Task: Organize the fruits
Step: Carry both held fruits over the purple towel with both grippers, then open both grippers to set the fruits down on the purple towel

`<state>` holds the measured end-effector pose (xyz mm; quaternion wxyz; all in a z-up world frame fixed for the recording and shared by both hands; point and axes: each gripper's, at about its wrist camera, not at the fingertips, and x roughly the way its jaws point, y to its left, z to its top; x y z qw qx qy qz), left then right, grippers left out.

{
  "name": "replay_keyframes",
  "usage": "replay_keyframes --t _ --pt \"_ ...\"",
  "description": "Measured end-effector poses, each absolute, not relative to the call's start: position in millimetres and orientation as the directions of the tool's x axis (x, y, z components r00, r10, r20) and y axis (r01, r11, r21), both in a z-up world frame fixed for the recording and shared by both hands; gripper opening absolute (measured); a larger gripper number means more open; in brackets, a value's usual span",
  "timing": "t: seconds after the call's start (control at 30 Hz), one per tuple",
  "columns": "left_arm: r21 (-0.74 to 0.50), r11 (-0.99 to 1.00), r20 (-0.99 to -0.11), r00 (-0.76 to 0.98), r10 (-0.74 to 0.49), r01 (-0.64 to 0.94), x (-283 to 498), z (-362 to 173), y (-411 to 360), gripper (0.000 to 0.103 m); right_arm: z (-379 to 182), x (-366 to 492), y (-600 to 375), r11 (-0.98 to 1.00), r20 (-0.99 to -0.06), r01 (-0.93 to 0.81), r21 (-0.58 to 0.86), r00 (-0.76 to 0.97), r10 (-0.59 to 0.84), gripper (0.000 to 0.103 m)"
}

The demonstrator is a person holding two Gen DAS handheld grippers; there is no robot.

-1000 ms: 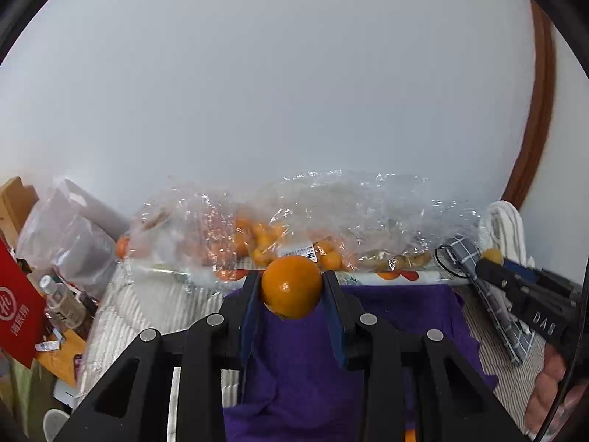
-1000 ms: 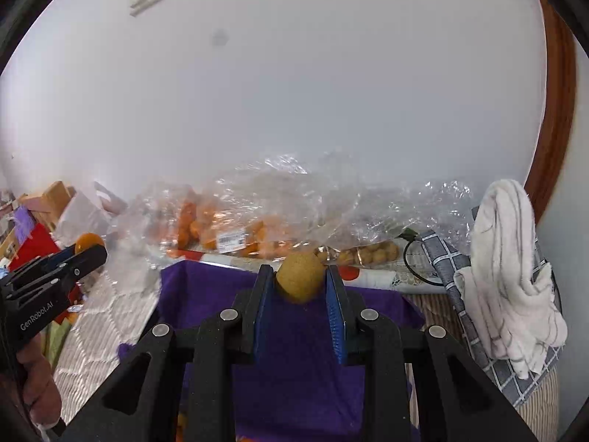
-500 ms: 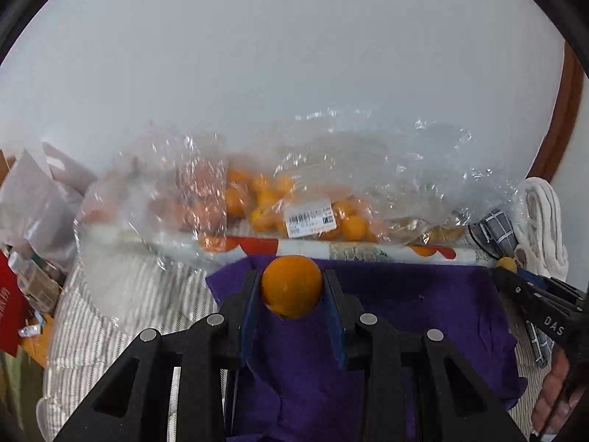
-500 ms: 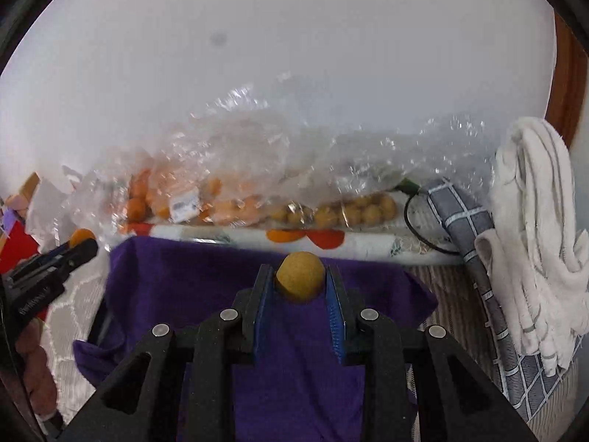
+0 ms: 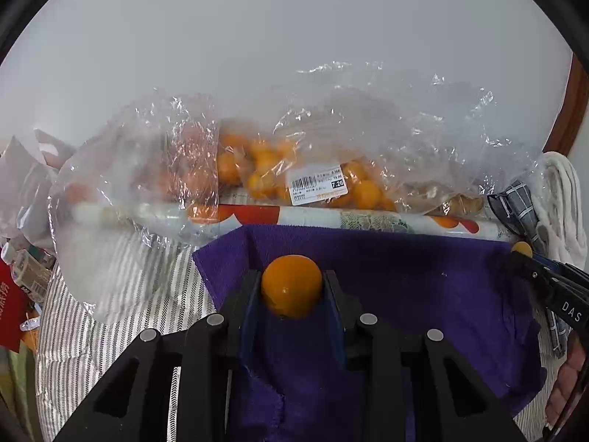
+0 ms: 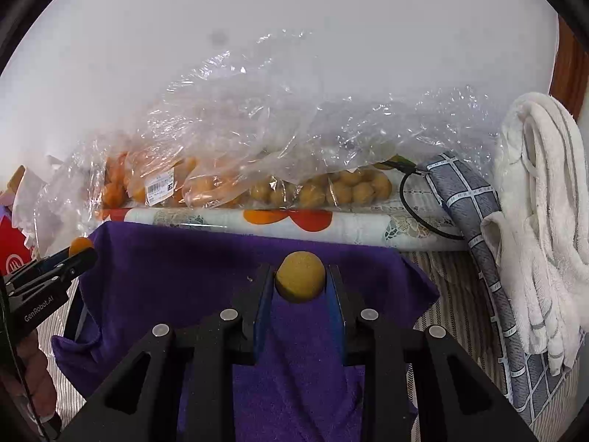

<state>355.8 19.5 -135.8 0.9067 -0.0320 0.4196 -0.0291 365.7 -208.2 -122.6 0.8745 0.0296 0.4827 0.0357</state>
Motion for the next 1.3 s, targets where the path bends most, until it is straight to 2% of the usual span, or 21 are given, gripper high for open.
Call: replay_keyframes --t 0.9,1.3 --pt "-0.044 0.997 -0.814 0.576 -0.071 0.061 366 -183 -1 0.032 -177 374 -221 0.993 -0.907 -0.028 0.117 0.404 0.118 0.028" --pt "-0.046 0.997 -0.827 0.557 -0.074 0.064 371 -187 3 0.032 -188 377 -220 0.994 -0.914 -0.038 0.103 0.39 0.11 0.028"
